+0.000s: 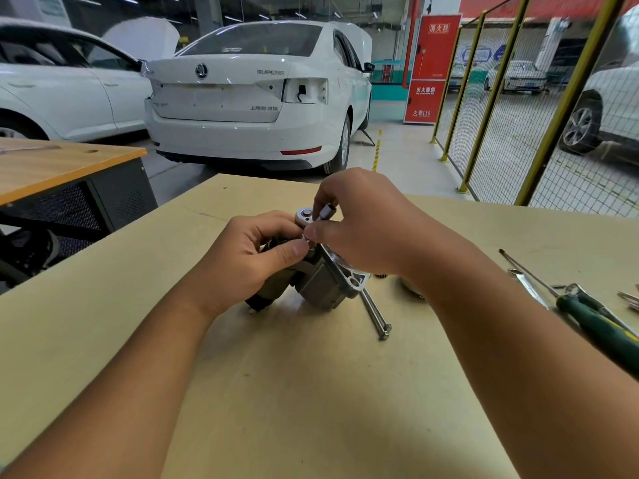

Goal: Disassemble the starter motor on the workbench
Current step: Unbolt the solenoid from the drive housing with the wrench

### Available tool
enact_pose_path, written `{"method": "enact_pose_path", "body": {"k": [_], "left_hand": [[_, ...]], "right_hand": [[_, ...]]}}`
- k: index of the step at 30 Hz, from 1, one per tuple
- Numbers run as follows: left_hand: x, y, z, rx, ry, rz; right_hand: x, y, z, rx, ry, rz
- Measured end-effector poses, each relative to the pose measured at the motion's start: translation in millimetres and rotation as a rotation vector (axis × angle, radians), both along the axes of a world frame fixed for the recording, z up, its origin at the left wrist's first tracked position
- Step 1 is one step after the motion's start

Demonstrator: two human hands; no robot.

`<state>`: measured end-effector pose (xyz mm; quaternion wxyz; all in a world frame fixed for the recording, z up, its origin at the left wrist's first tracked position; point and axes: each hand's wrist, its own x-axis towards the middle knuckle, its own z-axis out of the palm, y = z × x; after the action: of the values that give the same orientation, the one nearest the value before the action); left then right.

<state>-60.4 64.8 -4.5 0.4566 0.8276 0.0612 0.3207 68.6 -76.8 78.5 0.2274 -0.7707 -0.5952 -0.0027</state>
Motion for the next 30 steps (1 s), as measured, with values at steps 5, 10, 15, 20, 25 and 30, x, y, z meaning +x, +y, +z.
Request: {"method": "enact_pose_path", "body": {"k": [5, 10, 15, 20, 25, 30], "left_hand": [[-1.4, 1.2, -1.7, 0.021, 0.008, 0.034], [0.1, 1.3, -3.6, 0.014, -0.002, 0.061], [-0.3, 3.7, -2.3, 0.014, 0.016, -0.015], [-1.1, 1.0, -0.5, 0.058, 0.013, 0.004], [2.0, 0.4, -3.4, 0.029, 0.0, 0.065], [-1.9, 2.5, -0.3, 0.022, 0.028, 0.026]], "right_hand": [[-1.3, -1.6, -3.3, 0.122, -0.047, -0.019], [-3.3, -1.8, -0.2, 0.063, -0.041, -0.052], [0.6, 0.1, 0.3, -0.011, -0.02, 0.005], [-2.4, -2.4, -1.1, 0.073, -0.041, 0.023], [-4.5, -1.3, -1.9, 0.069, -0.048, -0.046], [-1.3, -1.8, -1.8, 0.04, -0.003, 0.002]]}}
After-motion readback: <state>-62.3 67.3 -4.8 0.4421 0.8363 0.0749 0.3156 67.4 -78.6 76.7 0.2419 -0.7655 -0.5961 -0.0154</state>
